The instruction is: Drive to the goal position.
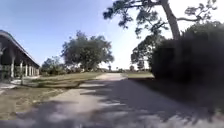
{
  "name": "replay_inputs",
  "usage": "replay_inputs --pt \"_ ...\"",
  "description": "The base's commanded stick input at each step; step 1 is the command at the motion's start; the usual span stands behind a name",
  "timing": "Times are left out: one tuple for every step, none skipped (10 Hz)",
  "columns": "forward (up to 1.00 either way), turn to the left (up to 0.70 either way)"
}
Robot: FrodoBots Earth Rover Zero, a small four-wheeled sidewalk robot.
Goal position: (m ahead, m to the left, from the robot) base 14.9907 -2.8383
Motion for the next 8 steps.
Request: replay_inputs --pt "1.00 -0.01" --pt "1.00 -0.01" --pt "1.00 -0.01" --pt "1.00 -0.01" --pt "1.00 -0.01" --pt "1.00 -0.01" --pt "1.00 -0.01" --pt "1.00 -0.01"
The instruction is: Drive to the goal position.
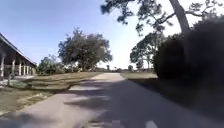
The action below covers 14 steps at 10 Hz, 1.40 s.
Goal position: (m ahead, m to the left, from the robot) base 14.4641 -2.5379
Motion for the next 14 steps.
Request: replay_inputs --pt "1.00 0.00" --pt "1.00 0.18" --pt "1.00 0.39" --pt "1.00 0.39" --pt "1.00 0.39" --pt "1.00 0.23" --pt "1.00 0.01" --pt "1.00 -0.01" --pt "1.00 -0.01" --pt "1.00 -0.01" --pt "1.00 0.30" --pt "1.00 0.39" --pt "1.00 0.39" --pt "1.00 0.39"
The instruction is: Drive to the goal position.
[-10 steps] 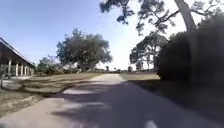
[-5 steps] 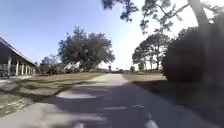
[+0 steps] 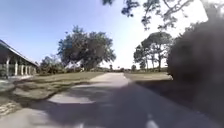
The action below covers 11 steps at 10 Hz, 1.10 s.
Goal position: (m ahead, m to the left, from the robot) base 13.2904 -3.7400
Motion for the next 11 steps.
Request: replay_inputs --pt "1.00 0.39" --pt "1.00 0.39" --pt "1.00 0.38" --pt "1.00 0.20" --pt "1.00 0.11" --pt "1.00 0.01" --pt "1.00 -0.01" --pt "1.00 -0.01" --pt "1.00 -0.01" --pt "1.00 -0.01" --pt "1.00 -0.01"
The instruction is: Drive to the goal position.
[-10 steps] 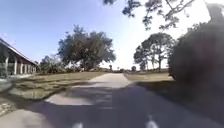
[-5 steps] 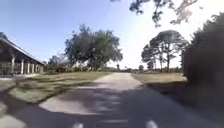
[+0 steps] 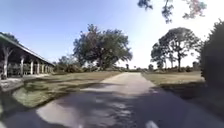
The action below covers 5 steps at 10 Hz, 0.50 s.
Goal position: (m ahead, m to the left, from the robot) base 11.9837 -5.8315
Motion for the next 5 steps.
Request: replay_inputs --pt "1.00 -0.01" --pt "1.00 -0.01" --pt "1.00 -0.01" --pt "1.00 -0.01" --pt "1.00 -0.01"
